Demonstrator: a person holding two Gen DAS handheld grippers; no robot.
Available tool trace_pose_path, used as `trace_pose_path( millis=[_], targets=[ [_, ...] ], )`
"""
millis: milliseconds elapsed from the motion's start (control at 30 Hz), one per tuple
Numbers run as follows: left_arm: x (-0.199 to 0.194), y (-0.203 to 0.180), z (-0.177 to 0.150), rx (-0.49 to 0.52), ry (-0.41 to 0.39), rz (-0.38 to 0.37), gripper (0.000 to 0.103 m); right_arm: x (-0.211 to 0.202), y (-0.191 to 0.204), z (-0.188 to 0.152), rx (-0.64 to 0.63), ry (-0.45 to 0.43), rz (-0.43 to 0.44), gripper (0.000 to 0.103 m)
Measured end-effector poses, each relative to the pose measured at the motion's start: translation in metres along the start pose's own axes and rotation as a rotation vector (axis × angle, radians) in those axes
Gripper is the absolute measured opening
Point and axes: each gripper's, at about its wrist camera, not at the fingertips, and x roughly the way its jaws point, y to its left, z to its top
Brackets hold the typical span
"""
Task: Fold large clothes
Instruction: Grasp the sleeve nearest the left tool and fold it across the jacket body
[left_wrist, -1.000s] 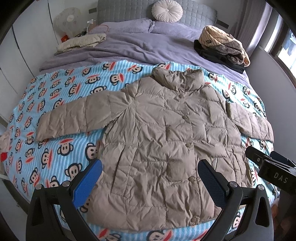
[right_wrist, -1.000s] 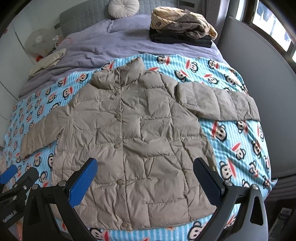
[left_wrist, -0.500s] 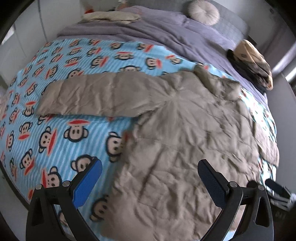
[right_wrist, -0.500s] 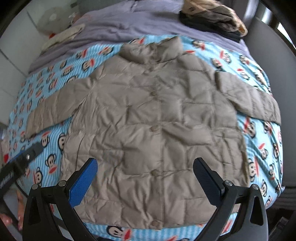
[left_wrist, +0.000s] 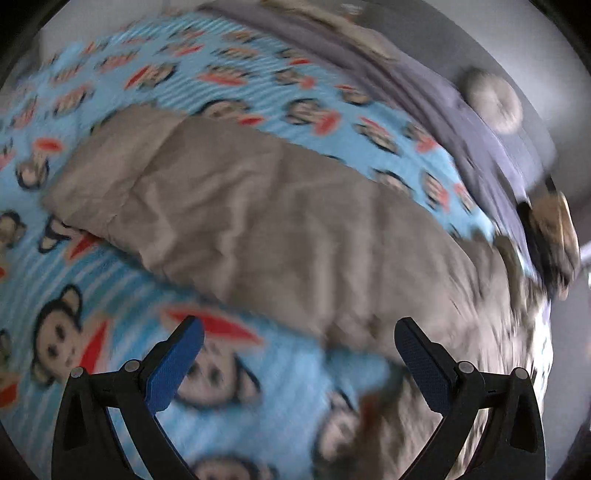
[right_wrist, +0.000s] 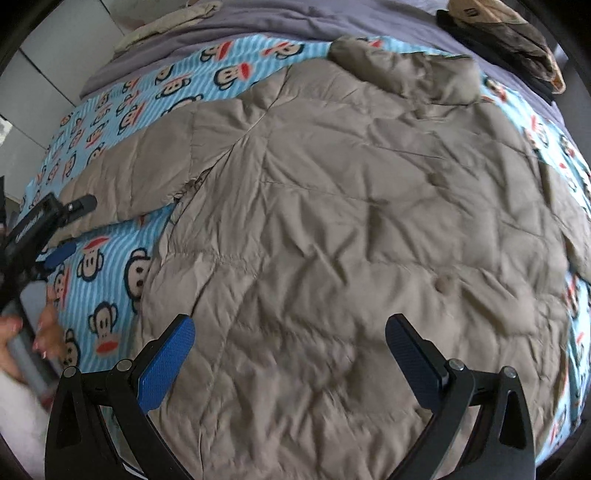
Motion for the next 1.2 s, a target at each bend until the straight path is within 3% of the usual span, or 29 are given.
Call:
trace_pose_path(
  millis=[100, 267, 367, 400, 433, 467, 500, 533, 667, 733, 767, 800, 967, 1133, 1200],
  targets=[
    [0.022, 0.027, 0.021, -0.118, 0.01, -0.04, 0.103, 0.015, 0.008, 0.011, -0.021, -0.012, 0.003, 0.103],
    [0.038, 0.05, 0.052, -0.233, -0.063, -0.062, 0.103, 0.031, 0.021, 0.031, -0.054, -0.045, 0.035, 0.103],
    [0.038, 0.056, 0.068, -0.275, -0.137, -0.034, 0.099, 0.039, 0.035, 0.048, -0.077, -0.067, 0.063, 0.103],
    [0.037, 0.057, 0.072, -0.279, -0.157, -0.02, 0.083, 0.04, 0.04, 0.054, -0.083, -0.077, 0.079, 0.103],
    [0.038, 0.057, 0.077, -0.276, -0.166, -0.012, 0.058, 0.043, 0.045, 0.062, -0.084, -0.084, 0.105, 0.103],
    [0.038, 0.058, 0.081, -0.263, -0.166, -0.015, 0.043, 0.046, 0.05, 0.071, -0.074, -0.087, 0.136, 0.103],
    [0.039, 0.06, 0.085, -0.243, -0.167, -0.057, 0.015, 0.049, 0.052, 0.078, -0.059, -0.088, 0.159, 0.103],
    [0.038, 0.063, 0.088, -0.231, -0.169, -0.113, 0.009, 0.052, 0.055, 0.087, -0.035, -0.092, 0.189, 0.103],
    [0.017, 0.062, 0.096, -0.157, -0.222, -0.111, 0.009, 0.065, 0.062, 0.117, 0.062, -0.116, 0.304, 0.099],
    [0.007, 0.061, 0.099, -0.137, -0.244, -0.127, 0.009, 0.078, 0.061, 0.127, 0.112, -0.108, 0.348, 0.064],
    [0.002, 0.059, 0.101, -0.124, -0.254, -0.134, 0.009, 0.087, 0.059, 0.132, 0.147, -0.082, 0.375, 0.027],
    [-0.003, 0.055, 0.102, -0.11, -0.262, -0.14, 0.009, 0.096, 0.055, 0.135, 0.195, -0.054, 0.403, 0.017],
    [-0.031, 0.016, 0.099, 0.012, -0.314, -0.181, 0.009, 0.136, 0.058, 0.134, 0.257, 0.008, 0.48, 0.016],
    [-0.062, -0.068, 0.088, 0.221, -0.357, -0.282, 0.009, 0.165, 0.071, 0.135, 0.21, 0.051, 0.466, 0.016],
    [-0.073, -0.114, 0.075, 0.311, -0.36, -0.343, 0.009, 0.166, 0.069, 0.139, 0.213, 0.077, 0.508, 0.015]
  ],
)
